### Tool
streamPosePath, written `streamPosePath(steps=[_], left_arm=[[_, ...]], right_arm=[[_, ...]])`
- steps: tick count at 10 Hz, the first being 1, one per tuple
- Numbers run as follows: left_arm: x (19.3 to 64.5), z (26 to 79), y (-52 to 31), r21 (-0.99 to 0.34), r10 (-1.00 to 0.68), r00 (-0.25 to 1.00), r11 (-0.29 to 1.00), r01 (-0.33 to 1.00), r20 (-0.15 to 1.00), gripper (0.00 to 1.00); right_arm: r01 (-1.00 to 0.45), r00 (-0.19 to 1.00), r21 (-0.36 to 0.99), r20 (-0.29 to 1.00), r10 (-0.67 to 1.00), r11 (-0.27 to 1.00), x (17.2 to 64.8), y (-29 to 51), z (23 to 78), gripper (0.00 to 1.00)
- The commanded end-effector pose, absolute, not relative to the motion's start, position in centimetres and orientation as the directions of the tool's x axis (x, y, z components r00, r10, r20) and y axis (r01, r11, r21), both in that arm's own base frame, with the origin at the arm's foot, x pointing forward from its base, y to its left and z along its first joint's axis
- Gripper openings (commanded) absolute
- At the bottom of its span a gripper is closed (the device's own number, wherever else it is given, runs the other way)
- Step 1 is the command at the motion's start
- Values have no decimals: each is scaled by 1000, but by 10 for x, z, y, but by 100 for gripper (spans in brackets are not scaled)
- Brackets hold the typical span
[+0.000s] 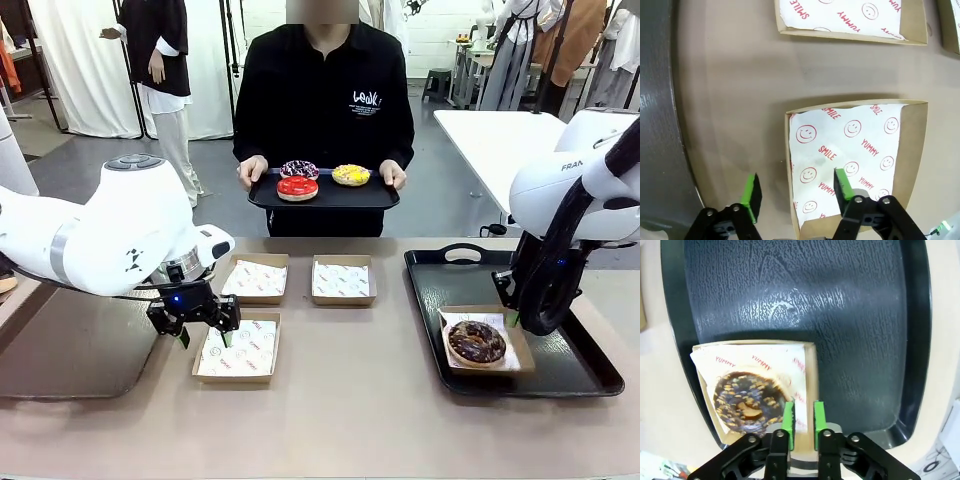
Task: Individually package the donuts and arrange them on the tray.
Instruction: Place the picked Paper togo box on the Handle tray while simultaneously picking up another Paper togo box from the table with the other hand.
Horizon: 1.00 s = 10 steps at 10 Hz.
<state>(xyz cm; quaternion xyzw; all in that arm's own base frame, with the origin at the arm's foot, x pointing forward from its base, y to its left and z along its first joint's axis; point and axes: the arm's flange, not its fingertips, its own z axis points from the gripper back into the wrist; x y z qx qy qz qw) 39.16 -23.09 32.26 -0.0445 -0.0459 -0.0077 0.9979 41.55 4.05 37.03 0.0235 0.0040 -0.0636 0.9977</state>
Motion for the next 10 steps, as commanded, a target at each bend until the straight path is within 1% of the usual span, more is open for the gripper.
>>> streamPosePath(steps=[1,2,3,5,10], left_arm=[[391,327,-228,-112,-25,998,993,32,66,0],[391,328,-228,-111,-19,998,994,26,62,0],[391,329,-228,-107,-10,998,994,16,56,17],[392,331,-228,-104,-2,999,995,6,39,0],[394,333,-227,-101,0,1000,995,3,26,0]], right_arm=[[142,990,71,-6,-142,987,417,41,367,61],[144,990,72,-7,-144,987,417,40,367,100],[146,989,75,-3,-146,986,417,40,368,100],[153,988,91,4,-154,984,416,38,369,100],[166,985,120,18,-169,979,414,33,371,100]])
